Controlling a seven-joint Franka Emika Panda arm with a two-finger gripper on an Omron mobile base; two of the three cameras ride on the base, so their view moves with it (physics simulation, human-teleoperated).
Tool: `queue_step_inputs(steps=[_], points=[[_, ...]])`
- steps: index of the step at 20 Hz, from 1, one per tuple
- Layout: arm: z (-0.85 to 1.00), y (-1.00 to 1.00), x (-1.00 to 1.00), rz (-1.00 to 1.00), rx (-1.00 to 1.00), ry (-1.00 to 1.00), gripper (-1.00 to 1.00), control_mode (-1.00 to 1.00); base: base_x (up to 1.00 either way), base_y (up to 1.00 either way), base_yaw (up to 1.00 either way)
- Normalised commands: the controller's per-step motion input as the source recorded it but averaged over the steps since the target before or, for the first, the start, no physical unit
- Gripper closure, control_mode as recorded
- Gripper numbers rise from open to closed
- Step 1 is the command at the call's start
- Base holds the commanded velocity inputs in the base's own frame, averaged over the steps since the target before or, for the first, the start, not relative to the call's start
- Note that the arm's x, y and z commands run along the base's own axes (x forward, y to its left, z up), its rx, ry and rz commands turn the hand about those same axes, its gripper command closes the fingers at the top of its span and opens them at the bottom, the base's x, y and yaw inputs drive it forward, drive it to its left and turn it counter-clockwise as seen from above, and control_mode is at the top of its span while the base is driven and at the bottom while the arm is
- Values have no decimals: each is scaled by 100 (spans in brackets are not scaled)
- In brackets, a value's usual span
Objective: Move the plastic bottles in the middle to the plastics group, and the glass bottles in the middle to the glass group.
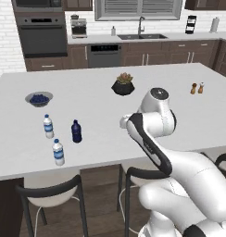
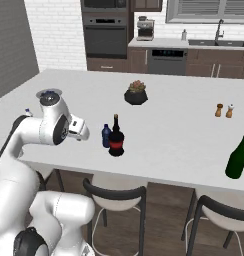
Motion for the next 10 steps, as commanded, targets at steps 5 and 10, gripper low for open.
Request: queue_step_inputs(steps=[5, 10], points=[[0, -84, 0, -15, 0, 0, -100, -100, 0, 0, 0], [0, -67, 0, -13, 0, 0, -100, -100, 0, 0, 0]])
